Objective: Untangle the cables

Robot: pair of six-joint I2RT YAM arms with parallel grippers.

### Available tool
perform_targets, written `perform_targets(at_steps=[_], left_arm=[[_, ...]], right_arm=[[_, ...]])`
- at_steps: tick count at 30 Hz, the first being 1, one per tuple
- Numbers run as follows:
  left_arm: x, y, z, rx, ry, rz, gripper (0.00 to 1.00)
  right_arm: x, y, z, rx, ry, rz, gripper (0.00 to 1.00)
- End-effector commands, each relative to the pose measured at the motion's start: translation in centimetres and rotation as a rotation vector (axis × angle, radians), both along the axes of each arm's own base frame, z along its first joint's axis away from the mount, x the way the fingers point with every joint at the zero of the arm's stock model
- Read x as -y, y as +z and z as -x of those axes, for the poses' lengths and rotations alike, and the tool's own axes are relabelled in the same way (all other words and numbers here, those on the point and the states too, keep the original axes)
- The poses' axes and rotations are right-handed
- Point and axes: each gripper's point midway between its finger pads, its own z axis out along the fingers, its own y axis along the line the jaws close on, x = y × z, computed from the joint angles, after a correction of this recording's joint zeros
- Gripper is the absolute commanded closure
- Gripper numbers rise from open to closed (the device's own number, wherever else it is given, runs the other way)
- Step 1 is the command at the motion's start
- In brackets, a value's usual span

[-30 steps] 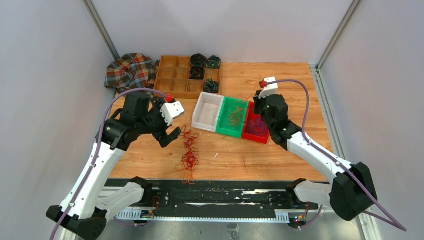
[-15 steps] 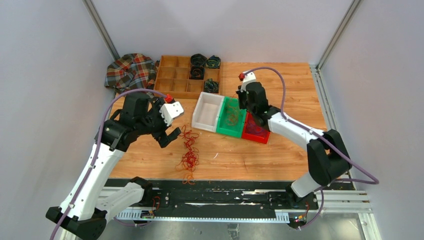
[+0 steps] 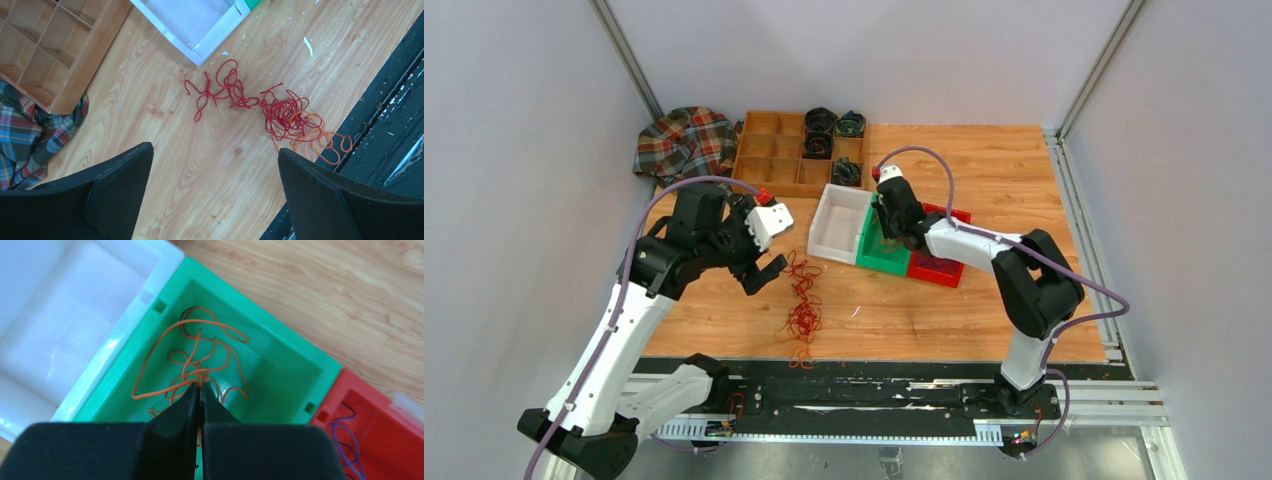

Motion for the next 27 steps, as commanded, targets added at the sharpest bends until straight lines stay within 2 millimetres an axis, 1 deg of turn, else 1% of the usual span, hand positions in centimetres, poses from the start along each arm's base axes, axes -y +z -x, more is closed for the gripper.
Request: perform_targets(at_steps=[1,3,4,5,7,8,10,14,19,21,24,27], left_arm=[[-0.1,0.2,0.0,0.008,-0.014,-0.022,0.0],[-0.2,0.2,0.0,0.012,-0.017,-0.026,0.0],[-0.2,0.3,0.0,0.017,-0.017,-0.029,0.0],[-0.3,0.3,0.0,0.02,-0.017,-0.032,0.0],[-0.4,0.3,0.0,0.028,-0.018,-0.041,0.0],[-0.5,0.3,0.0,0.032,-0.021,-0.044,0.0],[-0.6,0.3,0.0,0.037,-0.022,-0.05,0.0],[-0.6,0.5,0.0,0.044,-0.026,-0.053,0.0],[-0.7,0.5,0.2,0.037,-0.036,-0.061,0.0],[-0.7,0.4,0.2,0.035,-0.041,-0.068,0.0],[-0.8,0.5,0.2,0.036,-0.042,-0.075,0.0],[-0.9,0.7,0.1,0.043,-0.039,-0.077,0.0]], right_arm=[[-0.6,-0.5,0.1,-0.033,-0.027,0.037,0.99],[-0.8,-0.6,0.0,-0.044,-0.022,0.045,0.98],[-0.9,-0.5,0.0,-0.053,-0.016,0.048,0.94],[-0.9,-0.5,0.0,-0.063,-0.012,0.05,0.87],[-1.1,-0.1,0.4,-0.074,-0.006,0.039,0.69],[-1.2,0.2,0.6,-0.077,0.004,0.025,0.63],[-1.6,0.7,1.2,-0.09,0.028,-0.002,0.58],[-2.5,1.9,2.3,-0.136,0.098,-0.073,0.53],[-2.4,3.3,2.7,-0.185,0.141,-0.142,0.51],[-2.3,3.7,2.9,-0.204,0.171,-0.187,0.51],[-1.8,3.7,2.7,-0.255,0.184,-0.258,0.52],[-2.0,4.5,3.0,-0.274,0.204,-0.321,0.55]])
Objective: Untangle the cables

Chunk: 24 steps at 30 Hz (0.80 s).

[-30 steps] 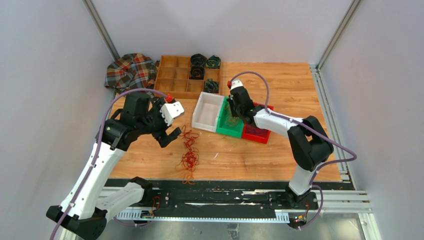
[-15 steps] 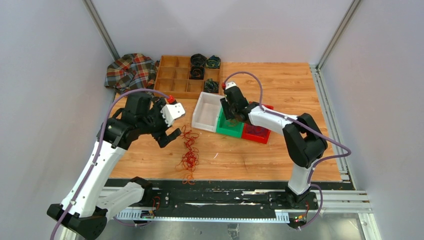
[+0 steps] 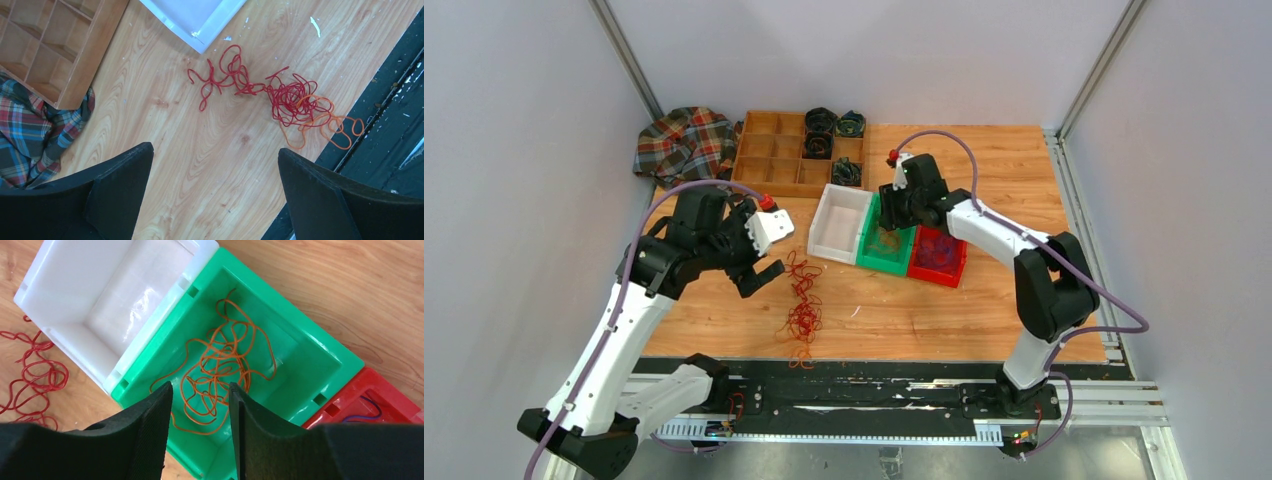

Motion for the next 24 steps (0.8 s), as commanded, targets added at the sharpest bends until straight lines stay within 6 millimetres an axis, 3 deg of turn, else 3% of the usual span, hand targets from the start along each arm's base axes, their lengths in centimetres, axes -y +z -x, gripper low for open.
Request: perform_targets(at_steps=[1,6,10,12,13,18,20,24], left_arm=[[0.0,1.3,-0.1,0.041,-0.01,-0.002,0.0],[0.0,1.5,-0.2,0.043,-0.011,0.0,0.0],[0.1,1.1,0.1,0.023,-0.021,0.001,0.0],[0.2,0.8,0.2,0.009,-0.029,0.0,0.01],[0.3,0.5,0.3,0.002,-0.034,-0.002,0.01],[0.2,-2.2,0.8,-0.057,-0.066,-0.038,0.02],[0.1,-3.7,1.0,-0.095,-0.072,-0.06,0.02],[0.0,-7.2,1.7,-0.179,-0.106,-0.097,0.02]], right_arm=[[-0.9,2.5,1.1,-0.053,0.057,-0.138,0.57],[-2.5,3.8,2.3,-0.086,0.117,-0.238,0.74],[-3.0,2.4,3.2,-0.132,0.128,-0.25,0.9],[-2.5,1.6,3.2,-0.144,0.085,-0.225,0.93],[-2.5,2.1,3.3,-0.114,0.076,-0.225,0.92],[-4.7,5.7,7.0,0.153,0.141,-0.142,0.62],[-5.6,5.7,9.5,0.19,0.176,-0.142,0.5],[-7.9,5.3,14.0,0.266,0.228,-0.136,0.45]])
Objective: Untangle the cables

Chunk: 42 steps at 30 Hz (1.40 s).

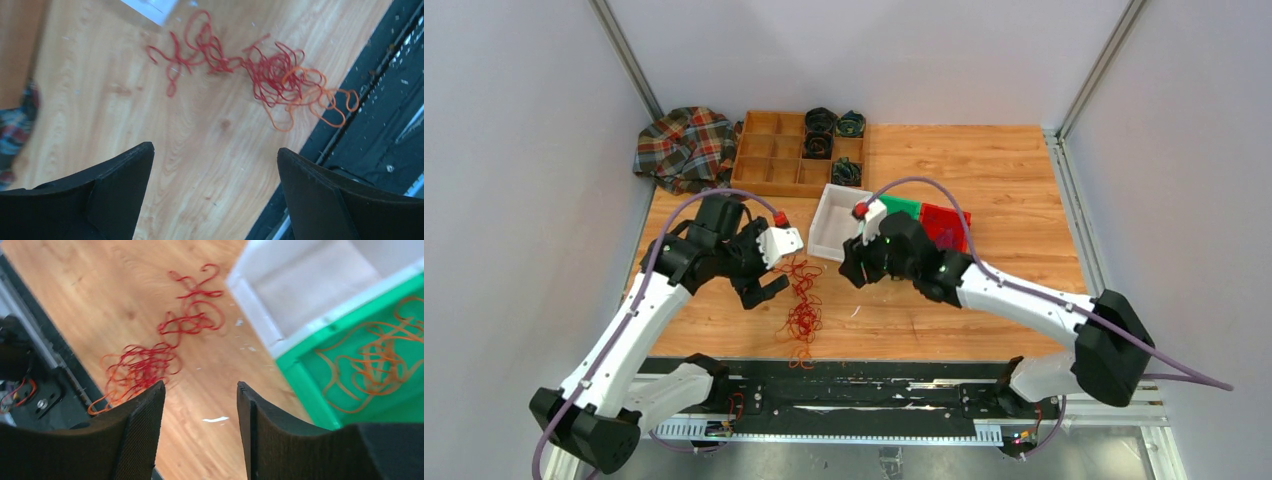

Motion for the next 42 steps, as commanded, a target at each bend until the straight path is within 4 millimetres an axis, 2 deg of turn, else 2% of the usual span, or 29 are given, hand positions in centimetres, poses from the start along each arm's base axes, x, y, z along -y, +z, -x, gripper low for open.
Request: perform_targets(at_steps=[1,3,6,8,11,15,18,23,29,33,37,42], left_arm=[[0.0,-3.6,0.8,-0.078,-0.054,-0.04,0.02],[-0.4,-5.3,0.6,-0.08,-0.053,-0.069,0.02],[-1.0,-8.0,0.2,-0.064,-0.043,-0.112,0.02],[-1.3,-9.0,0.0,-0.049,-0.032,-0.124,0.02],[-1.1,-10.0,0.4,-0.058,-0.029,-0.103,0.02],[-0.8,-11.2,0.9,-0.066,-0.046,-0.08,0.02],[-0.4,-12.6,1.7,-0.104,-0.074,-0.064,0.02],[0.1,-14.2,1.7,-0.134,-0.081,-0.074,0.0],[1.3,-14.2,2.2,-0.139,-0.126,-0.061,0.01],[1.3,-15.8,2.5,-0.118,-0.174,-0.131,0.02],[1.8,-15.9,2.1,-0.116,-0.173,-0.128,0.02],[3.5,-15.1,1.5,-0.142,-0.148,-0.058,0.07]], right_arm=[[-1.3,-0.1,2.3,0.115,-0.039,0.01,0.45],[-2.3,-1.0,3.6,0.096,-0.028,-0.018,0.45],[-4.2,-2.6,4.6,0.039,-0.028,-0.069,0.43],[-5.4,-4.7,4.3,-0.014,-0.05,-0.039,0.41],[-6.9,-6.5,3.4,-0.051,-0.069,-0.01,0.41],[-8.8,-7.7,2.8,-0.091,-0.063,-0.05,0.43],[-9.3,-9.0,2.3,-0.149,-0.083,-0.068,0.46],[-8.2,-11.1,1.5,-0.234,-0.163,-0.11,0.62],[-5.6,-11.2,0.8,-0.2,-0.267,-0.076,0.87],[-3.3,-11.8,1.0,-0.201,-0.35,-0.05,0.99],[-1.9,-12.1,1.9,-0.21,-0.376,-0.065,0.99],[-1.6,-12.9,2.9,-0.223,-0.375,-0.046,0.99]])
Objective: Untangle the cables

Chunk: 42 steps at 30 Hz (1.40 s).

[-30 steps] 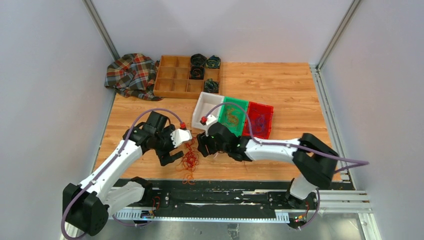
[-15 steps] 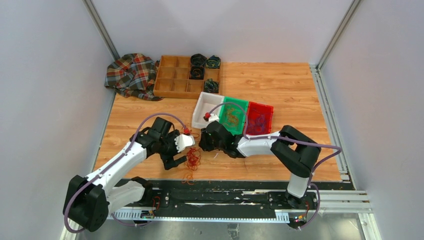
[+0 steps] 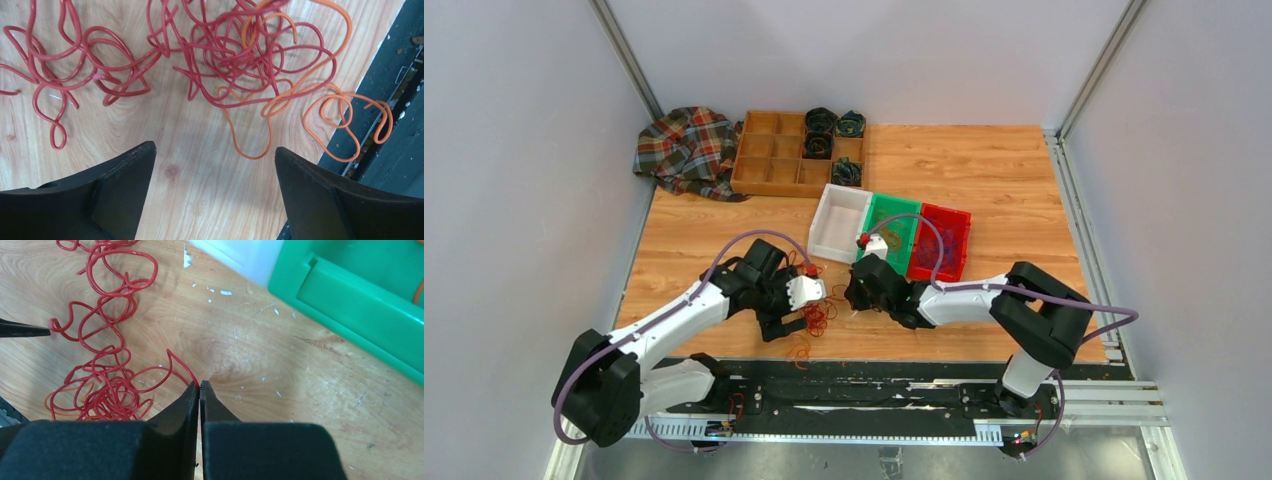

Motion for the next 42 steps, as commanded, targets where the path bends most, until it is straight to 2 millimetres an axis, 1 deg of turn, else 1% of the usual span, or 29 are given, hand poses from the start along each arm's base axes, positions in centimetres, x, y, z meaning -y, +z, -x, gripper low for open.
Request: perform_targets(at_steps=[1,8,11,14,17,18,22,23,24,25,26,27,30,33,37,42], left_arm=[[2.1,1.0,-1.2,-0.006,0.026,0.072,0.1],[1.8,0.2,-1.0,-0.03,0.011,0.035,0.33],[1.0,-0.6,-0.7,-0.048,-0.009,-0.013,0.36],[-0.1,-1.3,0.0,-0.064,-0.047,-0.071,0.35],[-0.7,-1.6,0.0,-0.051,-0.066,-0.102,0.34],[-0.8,-1.6,-0.1,-0.043,-0.068,-0.11,0.35],[-0.7,-0.8,-1.4,0.004,-0.041,-0.112,0.5],[-0.6,-0.5,-1.6,0.016,-0.04,-0.104,0.55],[-0.4,-0.1,-1.7,0.024,-0.043,-0.099,0.62],[-0.4,0.3,-1.9,0.036,-0.051,-0.094,0.78],[-0.4,0.7,-2.0,0.049,-0.056,-0.095,0.91],[-0.5,1.1,-2.1,0.063,-0.062,-0.1,0.98],[-1.3,2.3,-2.7,0.119,-0.082,-0.137,0.99],[-2.1,4.4,-3.6,0.194,-0.081,-0.169,1.0],[-1.9,7.7,-4.0,0.275,-0.09,-0.137,1.0],[-1.4,12.0,-4.4,0.313,-0.067,-0.094,1.0]], right_arm=[[0.5,-0.3,0.4,0.0,-0.042,0.005,0.99],[1.4,0.2,0.6,0.045,-0.074,0.047,0.99],[1.9,0.4,0.7,0.061,-0.093,0.062,0.99],[2.1,0.7,0.7,0.07,-0.1,0.066,0.99],[2.1,0.9,0.6,0.077,-0.105,0.064,0.99],[2.1,1.0,0.6,0.079,-0.106,0.062,0.99],[2.0,1.2,0.7,0.086,-0.104,0.058,0.99],[2.1,1.3,0.7,0.087,-0.106,0.058,0.99],[2.2,1.4,0.7,0.091,-0.11,0.058,0.99],[2.4,1.4,0.7,0.091,-0.115,0.061,0.99],[2.6,1.5,0.7,0.093,-0.121,0.061,0.99],[2.8,1.7,0.7,0.099,-0.128,0.06,0.99],[3.4,2.1,0.6,0.111,-0.144,0.062,1.0],[4.2,3.3,0.0,0.156,-0.168,0.069,0.99],[4.4,4.8,-0.2,0.195,-0.163,0.056,0.99],[3.7,6.4,-0.2,0.238,-0.108,0.036,0.98]])
